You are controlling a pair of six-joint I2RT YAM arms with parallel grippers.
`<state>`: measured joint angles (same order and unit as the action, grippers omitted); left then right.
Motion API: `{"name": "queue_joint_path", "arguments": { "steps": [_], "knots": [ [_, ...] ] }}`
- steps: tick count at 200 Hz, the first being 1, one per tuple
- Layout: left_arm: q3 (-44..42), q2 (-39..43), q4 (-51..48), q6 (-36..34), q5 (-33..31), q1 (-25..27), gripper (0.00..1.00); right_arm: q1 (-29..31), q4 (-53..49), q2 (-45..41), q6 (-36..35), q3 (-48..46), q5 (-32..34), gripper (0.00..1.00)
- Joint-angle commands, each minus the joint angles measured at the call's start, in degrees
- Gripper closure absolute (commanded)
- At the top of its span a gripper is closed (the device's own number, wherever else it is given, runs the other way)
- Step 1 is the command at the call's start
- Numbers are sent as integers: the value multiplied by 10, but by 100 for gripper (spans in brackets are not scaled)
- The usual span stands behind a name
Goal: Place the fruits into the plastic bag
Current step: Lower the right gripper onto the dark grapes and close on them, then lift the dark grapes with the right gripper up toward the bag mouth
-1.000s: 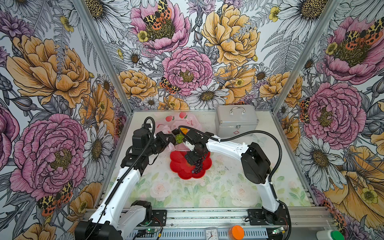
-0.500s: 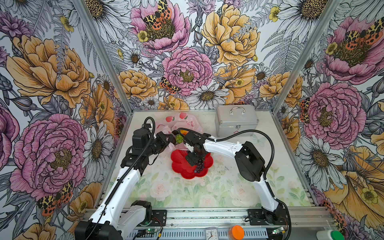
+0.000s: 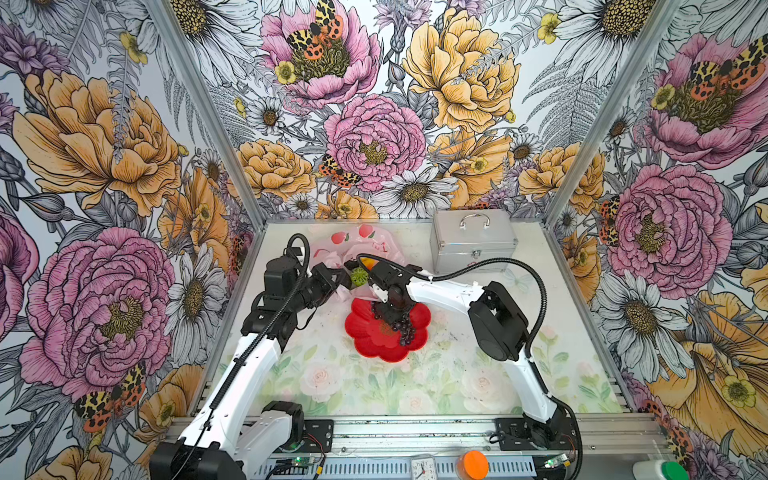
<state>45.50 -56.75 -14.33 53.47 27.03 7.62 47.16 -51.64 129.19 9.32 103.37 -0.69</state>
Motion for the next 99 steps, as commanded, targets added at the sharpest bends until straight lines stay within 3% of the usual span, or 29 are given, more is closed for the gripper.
{"name": "queue_joint_path", "arguments": {
  "steps": [1, 39, 99],
  "knots": [
    [7, -2, 5, -6, -3, -5, 100, -4, 2, -6, 2, 8, -17, 54],
    [6, 1, 6, -5, -2, -4, 100, -8, 13, -20, 9, 11, -70, 70],
    [4, 9, 4, -4, -2, -3, 100, -14, 62, -53, 24, -15, -196, 77]
  ]
}}
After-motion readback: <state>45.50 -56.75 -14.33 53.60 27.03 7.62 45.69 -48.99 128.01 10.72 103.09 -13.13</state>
